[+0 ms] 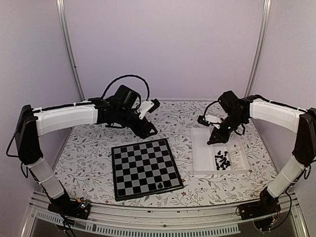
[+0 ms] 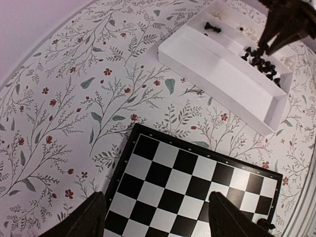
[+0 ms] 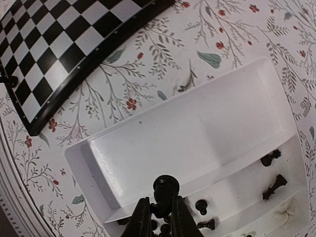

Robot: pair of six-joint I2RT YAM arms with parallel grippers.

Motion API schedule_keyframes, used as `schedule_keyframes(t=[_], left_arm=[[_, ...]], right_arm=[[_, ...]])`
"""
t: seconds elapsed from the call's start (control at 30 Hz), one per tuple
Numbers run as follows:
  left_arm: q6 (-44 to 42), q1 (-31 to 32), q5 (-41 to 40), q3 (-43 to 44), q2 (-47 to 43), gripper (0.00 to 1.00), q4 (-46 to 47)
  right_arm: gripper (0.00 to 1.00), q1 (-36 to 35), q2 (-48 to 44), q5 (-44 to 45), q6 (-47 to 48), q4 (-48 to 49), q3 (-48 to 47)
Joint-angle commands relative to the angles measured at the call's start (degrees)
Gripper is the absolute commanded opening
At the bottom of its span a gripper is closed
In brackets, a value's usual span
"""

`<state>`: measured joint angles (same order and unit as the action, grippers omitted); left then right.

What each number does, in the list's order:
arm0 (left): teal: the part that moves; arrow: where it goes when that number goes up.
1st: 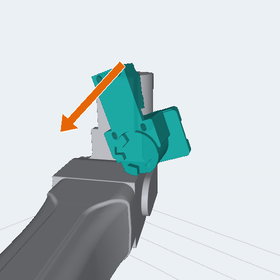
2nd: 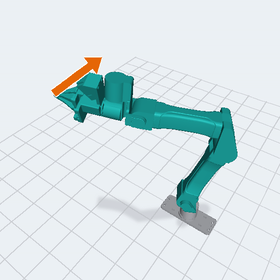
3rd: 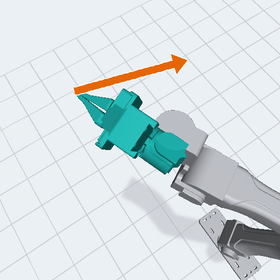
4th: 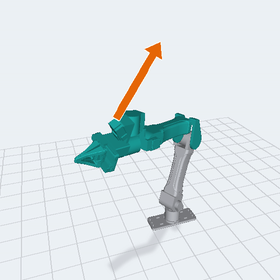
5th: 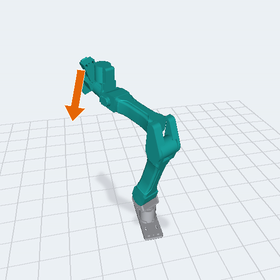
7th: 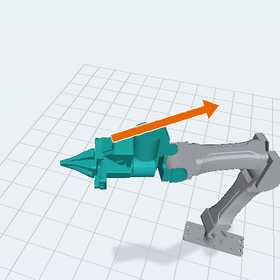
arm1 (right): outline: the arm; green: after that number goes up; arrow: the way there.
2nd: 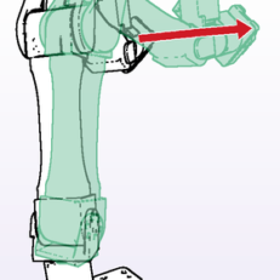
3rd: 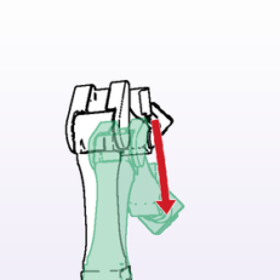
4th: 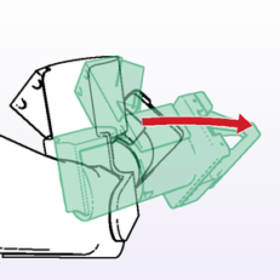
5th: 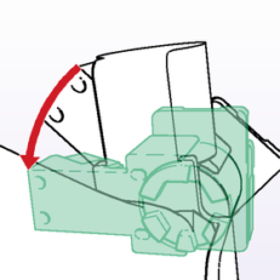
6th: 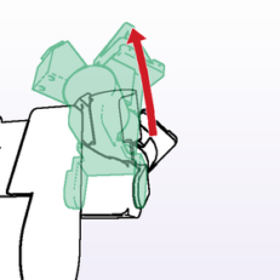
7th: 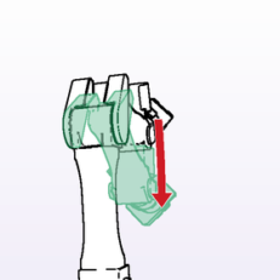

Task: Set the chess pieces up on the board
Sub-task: Place the chess piece on the chessboard.

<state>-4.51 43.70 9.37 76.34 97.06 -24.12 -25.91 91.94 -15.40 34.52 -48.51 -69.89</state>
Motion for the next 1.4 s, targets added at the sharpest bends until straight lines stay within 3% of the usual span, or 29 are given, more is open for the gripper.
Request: schedule_keyframes(t=[0.0,0.3,0.47,0.83,1.37], left_arm=[[-0.11,-3.42,-0.69,-2.28,-2.70,0.73,4.36],[1.01,-5.55,-2.85,-6.88,-5.36,0.74,7.09],[1.02,-5.56,-3.96,-6.95,-5.80,0.74,6.84],[0.83,-5.82,-5.02,-6.86,-7.59,0.75,6.30],[0.87,-5.82,-4.36,-6.73,-7.24,0.75,6.02]], right_arm=[[0.10,-7.69,-0.32,-8.93,2.84,-5.70,-3.64],[0.10,-24.10,11.03,-7.84,4.07,-9.29,-10.34],[0.10,-29.23,16.07,-7.55,4.02,-10.30,-14.73],[0.10,-34.03,24.88,-6.83,3.21,-11.96,-21.62],[0.13,-34.91,27.02,-3.88,2.30,-11.54,-22.39]])
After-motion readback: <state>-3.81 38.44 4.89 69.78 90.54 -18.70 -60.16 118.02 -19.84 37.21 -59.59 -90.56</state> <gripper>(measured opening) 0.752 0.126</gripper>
